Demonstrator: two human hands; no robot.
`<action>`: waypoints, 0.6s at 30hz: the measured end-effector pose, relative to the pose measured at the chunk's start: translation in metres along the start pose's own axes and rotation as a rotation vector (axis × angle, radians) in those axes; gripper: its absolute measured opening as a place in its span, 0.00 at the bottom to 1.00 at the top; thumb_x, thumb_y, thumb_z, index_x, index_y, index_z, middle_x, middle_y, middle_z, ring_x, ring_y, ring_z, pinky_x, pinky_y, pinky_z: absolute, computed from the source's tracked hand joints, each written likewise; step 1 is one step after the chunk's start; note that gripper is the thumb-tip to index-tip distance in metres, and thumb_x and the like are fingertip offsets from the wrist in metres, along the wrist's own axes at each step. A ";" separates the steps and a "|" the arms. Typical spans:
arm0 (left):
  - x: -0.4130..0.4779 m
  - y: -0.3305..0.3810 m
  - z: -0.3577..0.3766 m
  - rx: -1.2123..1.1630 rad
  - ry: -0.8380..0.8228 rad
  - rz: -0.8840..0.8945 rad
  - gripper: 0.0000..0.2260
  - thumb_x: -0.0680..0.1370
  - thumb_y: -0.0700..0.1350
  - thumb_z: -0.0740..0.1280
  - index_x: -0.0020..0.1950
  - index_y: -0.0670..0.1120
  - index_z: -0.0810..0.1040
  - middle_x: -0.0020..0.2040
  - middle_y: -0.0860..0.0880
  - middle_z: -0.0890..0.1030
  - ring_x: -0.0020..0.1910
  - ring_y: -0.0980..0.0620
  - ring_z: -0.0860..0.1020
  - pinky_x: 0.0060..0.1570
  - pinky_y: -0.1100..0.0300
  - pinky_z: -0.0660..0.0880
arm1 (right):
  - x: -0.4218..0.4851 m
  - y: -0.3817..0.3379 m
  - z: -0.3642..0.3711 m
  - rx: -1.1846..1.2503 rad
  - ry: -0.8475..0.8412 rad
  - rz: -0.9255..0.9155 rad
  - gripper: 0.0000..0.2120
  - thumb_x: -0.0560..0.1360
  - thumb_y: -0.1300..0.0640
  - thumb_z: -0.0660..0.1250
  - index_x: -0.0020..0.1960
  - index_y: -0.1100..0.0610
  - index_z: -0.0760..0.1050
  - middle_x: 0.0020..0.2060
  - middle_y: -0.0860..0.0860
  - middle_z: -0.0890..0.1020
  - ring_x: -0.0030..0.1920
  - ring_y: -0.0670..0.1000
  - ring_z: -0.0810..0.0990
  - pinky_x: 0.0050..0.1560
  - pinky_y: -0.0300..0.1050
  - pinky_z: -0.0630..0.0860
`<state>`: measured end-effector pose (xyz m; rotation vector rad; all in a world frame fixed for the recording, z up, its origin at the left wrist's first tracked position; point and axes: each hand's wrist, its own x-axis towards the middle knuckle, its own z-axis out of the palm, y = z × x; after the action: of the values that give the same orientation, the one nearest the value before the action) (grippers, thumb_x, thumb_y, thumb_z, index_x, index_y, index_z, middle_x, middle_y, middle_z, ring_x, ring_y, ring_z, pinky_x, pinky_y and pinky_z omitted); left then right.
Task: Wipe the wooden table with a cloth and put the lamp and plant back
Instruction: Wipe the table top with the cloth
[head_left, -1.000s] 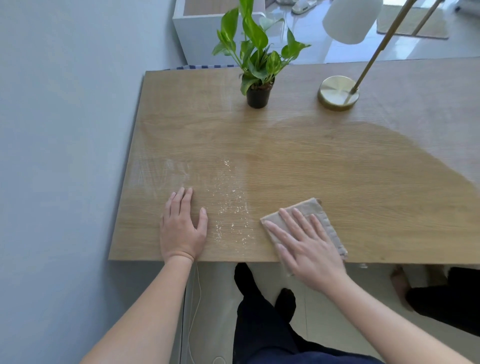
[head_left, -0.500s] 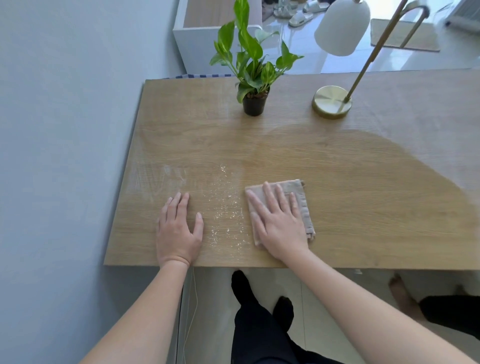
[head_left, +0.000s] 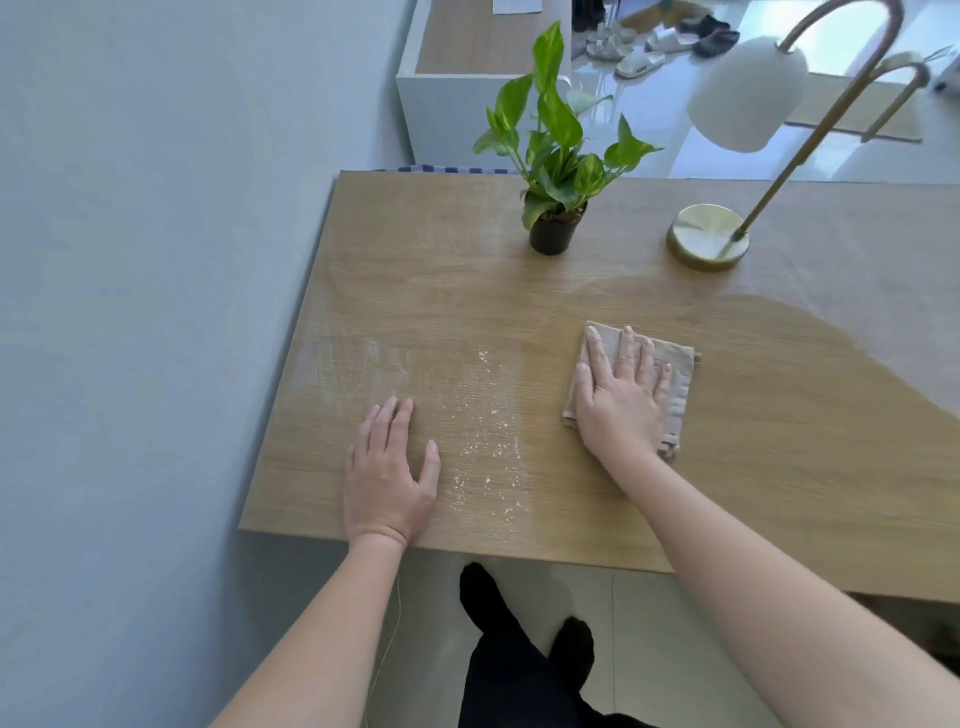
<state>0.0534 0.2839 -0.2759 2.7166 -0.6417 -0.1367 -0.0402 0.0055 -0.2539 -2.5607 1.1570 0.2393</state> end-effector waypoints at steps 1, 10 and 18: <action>0.000 -0.001 0.000 -0.010 -0.003 0.007 0.30 0.84 0.61 0.57 0.85 0.53 0.65 0.85 0.53 0.64 0.85 0.51 0.59 0.83 0.45 0.60 | -0.003 -0.014 0.005 -0.004 -0.006 -0.044 0.27 0.86 0.36 0.36 0.84 0.34 0.36 0.86 0.47 0.38 0.85 0.53 0.33 0.84 0.60 0.34; 0.013 -0.061 -0.023 0.020 0.075 -0.115 0.31 0.84 0.60 0.55 0.84 0.47 0.66 0.84 0.47 0.67 0.84 0.45 0.62 0.82 0.41 0.60 | -0.022 0.067 -0.025 -0.164 -0.131 -0.570 0.25 0.87 0.35 0.39 0.82 0.27 0.37 0.85 0.39 0.42 0.84 0.44 0.35 0.85 0.54 0.37; 0.018 -0.064 -0.024 0.057 0.083 -0.198 0.31 0.84 0.62 0.55 0.85 0.50 0.65 0.84 0.50 0.66 0.84 0.46 0.60 0.83 0.42 0.59 | 0.053 -0.040 -0.008 0.003 -0.004 -0.035 0.28 0.85 0.36 0.38 0.84 0.33 0.38 0.86 0.46 0.40 0.85 0.53 0.36 0.83 0.59 0.33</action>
<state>0.0999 0.3368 -0.2765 2.8192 -0.3578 -0.0545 0.0250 -0.0092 -0.2519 -2.5745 1.1090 0.2336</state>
